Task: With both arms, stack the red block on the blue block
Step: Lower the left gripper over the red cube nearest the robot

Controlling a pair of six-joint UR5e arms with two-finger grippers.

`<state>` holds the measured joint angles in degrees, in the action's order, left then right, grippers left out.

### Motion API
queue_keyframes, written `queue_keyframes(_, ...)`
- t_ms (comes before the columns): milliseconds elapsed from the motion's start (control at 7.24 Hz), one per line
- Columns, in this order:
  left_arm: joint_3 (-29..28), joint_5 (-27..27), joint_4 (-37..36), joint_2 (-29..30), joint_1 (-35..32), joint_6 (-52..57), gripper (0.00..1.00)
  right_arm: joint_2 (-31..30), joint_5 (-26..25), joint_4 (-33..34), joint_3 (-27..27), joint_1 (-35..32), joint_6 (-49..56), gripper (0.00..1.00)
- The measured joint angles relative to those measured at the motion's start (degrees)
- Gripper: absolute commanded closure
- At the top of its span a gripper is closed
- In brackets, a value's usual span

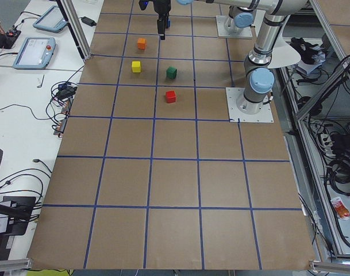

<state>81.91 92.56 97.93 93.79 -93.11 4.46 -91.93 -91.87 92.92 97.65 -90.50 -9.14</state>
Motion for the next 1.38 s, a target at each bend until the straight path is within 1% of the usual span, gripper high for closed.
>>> queue_keyframes(415, 0.5, 0.2, -0.3, 0.3, 0.0, 0.7, 0.0, 0.1, -0.1, 0.0, 0.1, 0.0, 0.2, 0.0)
queue_keyframes(691, 2.7, 0.4, -1.1, 1.8, 2.5, 0.7, 0.0, 0.1, -0.2, -0.1, 0.1, 0.0, 0.2, 0.0)
queue_keyframes(829, 5.5, 0.2, -3.0, 2.6, 5.5, 0.6, 0.0, 0.1, -0.2, -0.3, 0.1, 0.1, 0.2, 0.0)
queue_keyframes(1106, 14.6, 0.1, -12.4, 3.1, 10.6, 0.3, 0.0, 0.1, -0.3, -0.6, 0.3, 0.1, 0.1, 0.0)
queue_keyframes(1244, 20.6, 0.0, -19.2, 3.1, 12.2, 0.0, 0.0, 0.1, -0.3, -0.7, 0.5, 0.1, 0.0, 0.0)
queue_keyframes(1382, 27.6, -0.2, -28.2, 3.2, 13.4, -0.5, 0.0, 0.0, -0.3, -0.7, 0.9, 0.1, -0.1, 0.0)
